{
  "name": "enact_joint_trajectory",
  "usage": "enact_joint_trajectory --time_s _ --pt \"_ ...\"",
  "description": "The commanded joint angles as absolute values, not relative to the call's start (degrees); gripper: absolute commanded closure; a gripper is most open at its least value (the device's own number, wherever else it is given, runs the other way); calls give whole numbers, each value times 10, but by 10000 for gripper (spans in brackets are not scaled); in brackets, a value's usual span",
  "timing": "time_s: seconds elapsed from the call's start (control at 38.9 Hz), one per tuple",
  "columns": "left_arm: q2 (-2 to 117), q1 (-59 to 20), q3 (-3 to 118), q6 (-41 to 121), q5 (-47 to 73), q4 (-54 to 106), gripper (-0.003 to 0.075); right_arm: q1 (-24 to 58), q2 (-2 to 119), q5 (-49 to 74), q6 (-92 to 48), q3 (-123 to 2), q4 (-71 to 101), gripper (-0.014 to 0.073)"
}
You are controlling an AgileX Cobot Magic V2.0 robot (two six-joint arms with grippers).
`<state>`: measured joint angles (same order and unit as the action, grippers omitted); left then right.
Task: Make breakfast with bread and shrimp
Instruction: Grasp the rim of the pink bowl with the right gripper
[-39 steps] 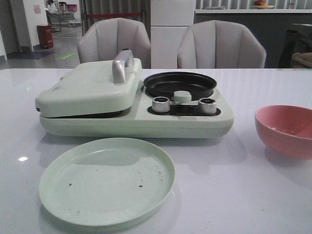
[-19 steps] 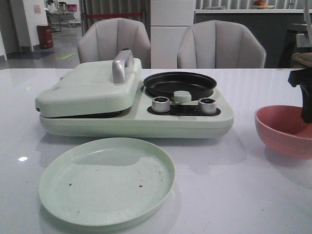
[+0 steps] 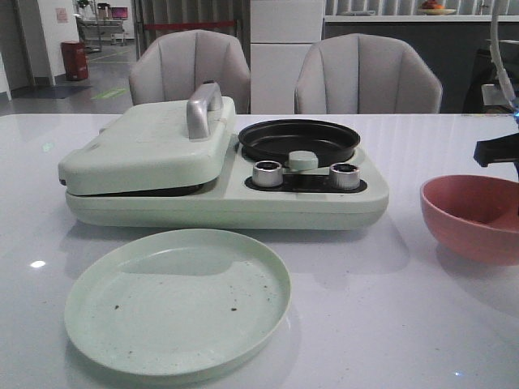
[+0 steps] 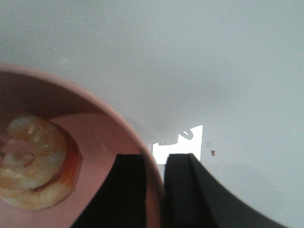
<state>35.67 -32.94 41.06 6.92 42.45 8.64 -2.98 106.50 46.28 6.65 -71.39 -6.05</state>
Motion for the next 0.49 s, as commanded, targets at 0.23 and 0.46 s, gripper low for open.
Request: enact_joint_trajectory --time_s 0.23,0.46 --pt "358 -334 428 66 384 91 621 -32 1002 458 34 -732 -68 542" --pt "358 -334 428 66 384 91 621 -32 928 460 24 -767 -68 542"
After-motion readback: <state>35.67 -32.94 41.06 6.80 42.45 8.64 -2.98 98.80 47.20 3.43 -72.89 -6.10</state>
